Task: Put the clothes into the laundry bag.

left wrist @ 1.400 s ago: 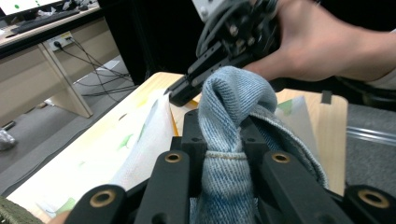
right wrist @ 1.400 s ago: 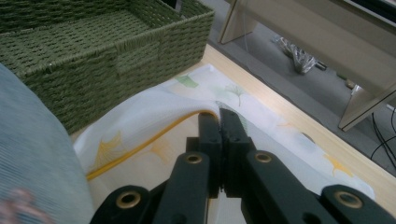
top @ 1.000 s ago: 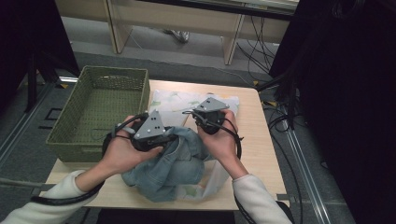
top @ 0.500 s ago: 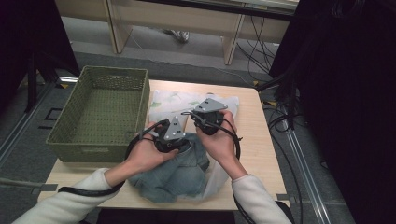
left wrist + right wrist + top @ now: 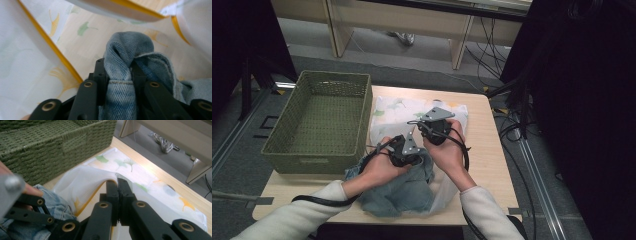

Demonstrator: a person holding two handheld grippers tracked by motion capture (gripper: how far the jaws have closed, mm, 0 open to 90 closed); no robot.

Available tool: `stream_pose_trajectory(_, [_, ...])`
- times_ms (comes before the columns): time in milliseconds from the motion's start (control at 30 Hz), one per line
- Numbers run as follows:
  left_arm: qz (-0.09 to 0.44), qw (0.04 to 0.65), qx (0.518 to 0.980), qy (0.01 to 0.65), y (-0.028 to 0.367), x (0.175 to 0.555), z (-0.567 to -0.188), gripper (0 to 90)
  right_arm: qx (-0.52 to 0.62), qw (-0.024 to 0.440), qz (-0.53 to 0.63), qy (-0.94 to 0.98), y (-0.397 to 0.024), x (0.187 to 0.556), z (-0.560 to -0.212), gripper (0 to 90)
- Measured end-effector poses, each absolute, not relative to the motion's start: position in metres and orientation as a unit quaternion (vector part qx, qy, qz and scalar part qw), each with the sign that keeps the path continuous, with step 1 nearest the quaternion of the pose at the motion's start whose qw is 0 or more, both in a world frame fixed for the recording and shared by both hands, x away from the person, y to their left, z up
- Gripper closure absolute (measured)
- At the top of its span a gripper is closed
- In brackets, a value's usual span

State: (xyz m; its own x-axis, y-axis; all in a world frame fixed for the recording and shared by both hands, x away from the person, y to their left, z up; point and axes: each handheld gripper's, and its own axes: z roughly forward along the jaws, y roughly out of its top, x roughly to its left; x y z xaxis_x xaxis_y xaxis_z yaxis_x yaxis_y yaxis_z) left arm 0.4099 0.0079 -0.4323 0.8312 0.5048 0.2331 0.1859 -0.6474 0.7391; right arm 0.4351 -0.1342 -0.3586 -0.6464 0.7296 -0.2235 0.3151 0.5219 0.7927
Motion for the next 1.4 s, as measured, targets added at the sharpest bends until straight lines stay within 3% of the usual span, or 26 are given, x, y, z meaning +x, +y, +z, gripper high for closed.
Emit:
stream_pose_trajectory(133, [0.21,0.38,0.881,0.189,0.007,0.41,-0.435,66.6,0.316,0.276,0.371,0.829,-0.134,0.436,-0.36,90.0])
stream_pose_trajectory(400, [0.206,0.421,0.864,0.185,0.032,0.387,-0.4,26.5,0.321,0.275,0.372,0.826,-0.138,0.437,-0.359,90.0])
stream_pose_trajectory(600, [0.179,0.435,0.863,0.183,0.076,0.352,-0.378,17.6,0.318,0.276,0.37,0.828,-0.138,0.437,-0.358,90.0])
stream_pose_trajectory(933, [0.143,0.363,0.899,0.198,0.122,0.326,-0.425,9.6,0.33,0.271,0.366,0.827,-0.137,0.435,-0.358,90.0])
stream_pose_trajectory(1067, [0.137,0.326,0.912,0.206,0.124,0.329,-0.452,10.5,0.318,0.276,0.364,0.831,-0.136,0.436,-0.359,90.0])
stream_pose_trajectory(1167, [0.156,0.304,0.92,0.193,0.119,0.333,-0.465,16.6,0.318,0.274,0.364,0.832,-0.136,0.436,-0.359,90.0])
stream_pose_trajectory(1400, [0.148,0.274,0.931,0.189,0.116,0.347,-0.474,51.7,0.314,0.271,0.364,0.834,-0.132,0.433,-0.359,90.0])
